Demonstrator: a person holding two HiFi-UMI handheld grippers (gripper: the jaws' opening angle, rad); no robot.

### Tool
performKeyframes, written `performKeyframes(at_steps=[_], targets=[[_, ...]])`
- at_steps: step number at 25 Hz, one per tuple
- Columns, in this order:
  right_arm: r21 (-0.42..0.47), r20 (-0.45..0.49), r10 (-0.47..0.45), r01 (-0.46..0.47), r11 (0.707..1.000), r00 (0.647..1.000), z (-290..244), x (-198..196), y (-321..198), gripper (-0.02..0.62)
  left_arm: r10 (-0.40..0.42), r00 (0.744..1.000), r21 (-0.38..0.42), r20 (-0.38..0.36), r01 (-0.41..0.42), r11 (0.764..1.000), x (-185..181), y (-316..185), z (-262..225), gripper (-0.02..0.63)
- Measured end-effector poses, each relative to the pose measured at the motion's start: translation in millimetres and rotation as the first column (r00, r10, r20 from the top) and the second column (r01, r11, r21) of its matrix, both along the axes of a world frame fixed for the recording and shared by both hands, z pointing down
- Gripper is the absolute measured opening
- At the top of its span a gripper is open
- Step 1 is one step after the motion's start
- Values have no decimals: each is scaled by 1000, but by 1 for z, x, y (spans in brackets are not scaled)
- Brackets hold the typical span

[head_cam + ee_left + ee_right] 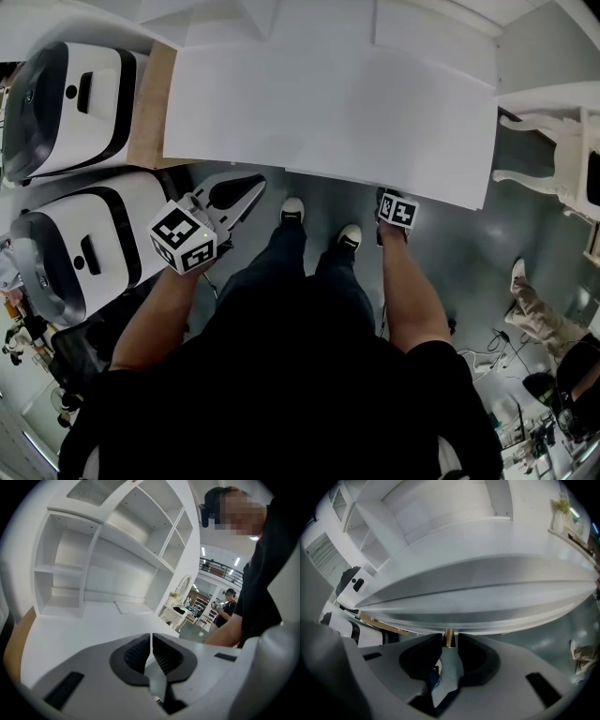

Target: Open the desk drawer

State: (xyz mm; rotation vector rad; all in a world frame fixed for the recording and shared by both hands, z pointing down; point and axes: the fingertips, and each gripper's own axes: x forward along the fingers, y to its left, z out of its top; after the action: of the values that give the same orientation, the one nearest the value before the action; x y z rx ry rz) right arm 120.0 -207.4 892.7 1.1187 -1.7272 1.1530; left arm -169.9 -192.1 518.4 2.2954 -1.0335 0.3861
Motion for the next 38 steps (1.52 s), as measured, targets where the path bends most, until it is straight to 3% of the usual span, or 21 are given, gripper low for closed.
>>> performKeyframes(at_steps=[25,38], targets=[[-30,-53,14,-15,999,998,5,-2,-1,86,23,1000,-15,-21,-24,1000,-4,9,11,21],[-44,-56,13,-16,999,998,4,0,27,86,28,999,-13,-38,-28,1000,-14,25,15,21]])
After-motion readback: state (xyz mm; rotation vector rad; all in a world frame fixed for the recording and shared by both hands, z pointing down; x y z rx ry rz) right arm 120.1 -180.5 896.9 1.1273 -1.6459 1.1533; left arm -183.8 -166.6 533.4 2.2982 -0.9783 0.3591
